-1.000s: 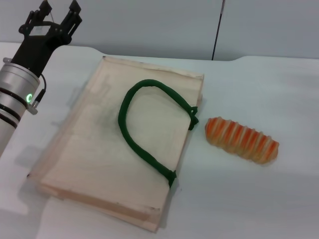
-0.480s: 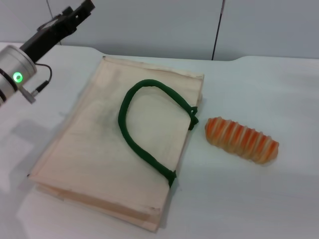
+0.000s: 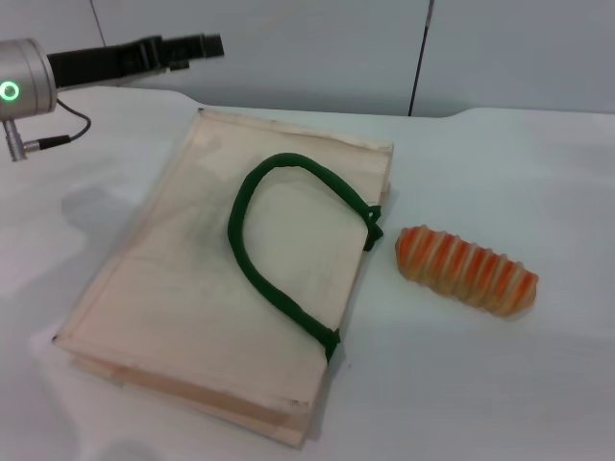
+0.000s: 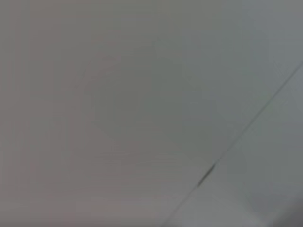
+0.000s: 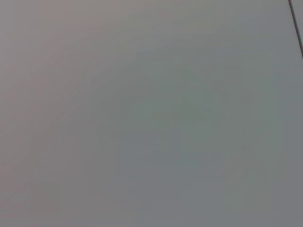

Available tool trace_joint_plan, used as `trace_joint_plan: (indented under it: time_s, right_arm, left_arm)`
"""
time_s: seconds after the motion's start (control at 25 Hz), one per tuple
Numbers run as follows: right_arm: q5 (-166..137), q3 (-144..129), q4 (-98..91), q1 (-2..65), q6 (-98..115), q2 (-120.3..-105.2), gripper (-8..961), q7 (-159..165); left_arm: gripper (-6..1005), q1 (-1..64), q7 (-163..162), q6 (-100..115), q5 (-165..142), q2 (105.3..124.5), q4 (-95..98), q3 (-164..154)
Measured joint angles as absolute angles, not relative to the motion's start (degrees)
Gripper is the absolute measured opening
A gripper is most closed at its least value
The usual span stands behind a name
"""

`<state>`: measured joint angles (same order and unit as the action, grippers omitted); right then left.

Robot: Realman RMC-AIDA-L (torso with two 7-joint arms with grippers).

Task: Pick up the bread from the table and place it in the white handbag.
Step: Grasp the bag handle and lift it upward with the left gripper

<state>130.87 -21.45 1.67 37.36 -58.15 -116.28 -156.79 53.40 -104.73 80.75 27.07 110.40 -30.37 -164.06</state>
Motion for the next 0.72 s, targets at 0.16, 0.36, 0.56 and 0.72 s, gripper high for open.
trace_joint_plan:
  time_s: [0.16, 0.36, 0.56, 0.72]
  right_arm:
    - [130.9, -21.4, 1.6, 37.3, -58.2, -116.27, 863, -156.8]
    - [130.9, -21.4, 1.5, 37.3, -58.2, -116.27, 859, -156.8]
    - [130.8, -21.4, 1.5, 37.3, -58.2, -116.28, 856, -156.8]
    - [130.8, -21.4, 1.5, 37.3, -58.2, -116.28, 853, -156.8]
  left_arm:
    - [800, 56.4, -105.3, 78.8, 18.6, 110.35, -32.2, -164.1]
    - [800, 60.6, -105.6, 75.9, 7.5, 110.35, -32.0, -164.1]
    - [800, 63.1, -105.9, 72.7, 1.9, 111.49, -31.6, -164.1]
    - [801, 63.7, -105.7, 69.9, -0.6, 111.94, -28.7, -164.1]
